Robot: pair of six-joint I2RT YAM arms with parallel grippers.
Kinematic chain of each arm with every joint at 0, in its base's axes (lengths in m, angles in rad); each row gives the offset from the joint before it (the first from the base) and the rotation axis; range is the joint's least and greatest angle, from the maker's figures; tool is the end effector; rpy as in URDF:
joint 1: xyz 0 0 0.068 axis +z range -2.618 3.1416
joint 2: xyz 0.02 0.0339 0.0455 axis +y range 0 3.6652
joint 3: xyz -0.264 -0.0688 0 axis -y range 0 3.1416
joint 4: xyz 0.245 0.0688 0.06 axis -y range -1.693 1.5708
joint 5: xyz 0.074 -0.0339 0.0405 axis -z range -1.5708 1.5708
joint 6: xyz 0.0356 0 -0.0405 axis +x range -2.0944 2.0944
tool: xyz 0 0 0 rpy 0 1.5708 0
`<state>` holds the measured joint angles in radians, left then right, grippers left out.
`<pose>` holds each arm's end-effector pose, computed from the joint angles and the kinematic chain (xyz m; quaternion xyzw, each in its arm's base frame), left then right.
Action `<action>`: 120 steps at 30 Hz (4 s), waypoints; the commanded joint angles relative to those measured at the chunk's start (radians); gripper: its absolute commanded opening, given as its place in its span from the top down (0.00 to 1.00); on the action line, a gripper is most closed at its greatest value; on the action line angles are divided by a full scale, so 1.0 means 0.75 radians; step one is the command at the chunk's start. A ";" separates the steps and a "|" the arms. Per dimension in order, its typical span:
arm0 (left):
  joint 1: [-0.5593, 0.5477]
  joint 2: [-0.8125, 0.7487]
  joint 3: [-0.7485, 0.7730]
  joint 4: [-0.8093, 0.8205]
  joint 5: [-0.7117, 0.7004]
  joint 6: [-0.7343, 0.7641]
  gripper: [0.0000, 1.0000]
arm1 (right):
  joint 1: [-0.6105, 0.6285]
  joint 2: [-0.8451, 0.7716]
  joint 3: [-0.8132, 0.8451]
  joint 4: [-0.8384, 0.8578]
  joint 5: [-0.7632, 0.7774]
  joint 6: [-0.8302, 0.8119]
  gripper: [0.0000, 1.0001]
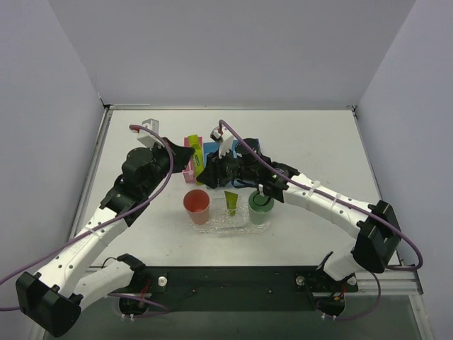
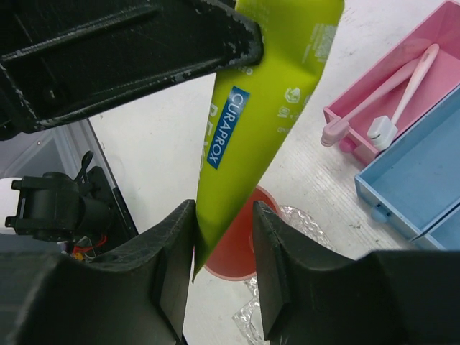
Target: Prepare toiletry sets of a toothbrush and toothpaste on the tray
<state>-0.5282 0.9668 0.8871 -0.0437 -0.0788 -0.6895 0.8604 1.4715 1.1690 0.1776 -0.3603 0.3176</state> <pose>0.1981 -0.1123 0.3576 -0.0863 0.7442 -0.3542 0.5596 0.2201 0.2751 0.3471 -0.3120 0.6789 0.4733 0.4666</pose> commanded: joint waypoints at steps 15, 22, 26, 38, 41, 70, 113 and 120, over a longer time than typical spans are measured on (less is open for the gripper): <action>0.100 -0.025 -0.015 0.156 0.276 0.091 0.32 | -0.035 -0.035 0.065 0.027 -0.182 -0.027 1.00; 0.342 -0.015 0.005 0.181 0.718 0.224 0.21 | -0.112 -0.146 0.086 -0.183 -0.327 -0.041 1.00; 0.340 -0.031 0.024 0.167 0.963 0.408 0.20 | -0.139 -0.211 0.116 -0.475 -0.389 -0.108 1.00; 0.244 -0.003 0.114 0.218 1.518 0.525 0.19 | -0.172 -0.436 0.088 -0.926 -0.595 -0.111 1.00; 0.122 0.048 0.169 0.073 1.516 0.645 0.19 | -0.166 -0.467 0.055 -0.991 -0.642 -0.094 1.00; -0.322 0.159 0.190 -0.248 1.594 0.889 0.18 | -0.008 -0.346 0.212 -1.538 -0.886 -0.180 1.00; -0.139 0.122 -0.027 0.337 1.457 0.462 1.00 | -0.384 -0.697 -0.049 -0.819 -0.651 -0.007 0.57; -0.030 0.055 -0.123 0.574 1.420 0.324 1.00 | -0.534 -0.788 -0.401 0.073 -0.692 0.394 0.55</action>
<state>-0.5625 1.0367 0.7895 0.1871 0.9985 -0.3618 0.4839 0.8780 0.9413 -0.2481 -0.8635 0.4053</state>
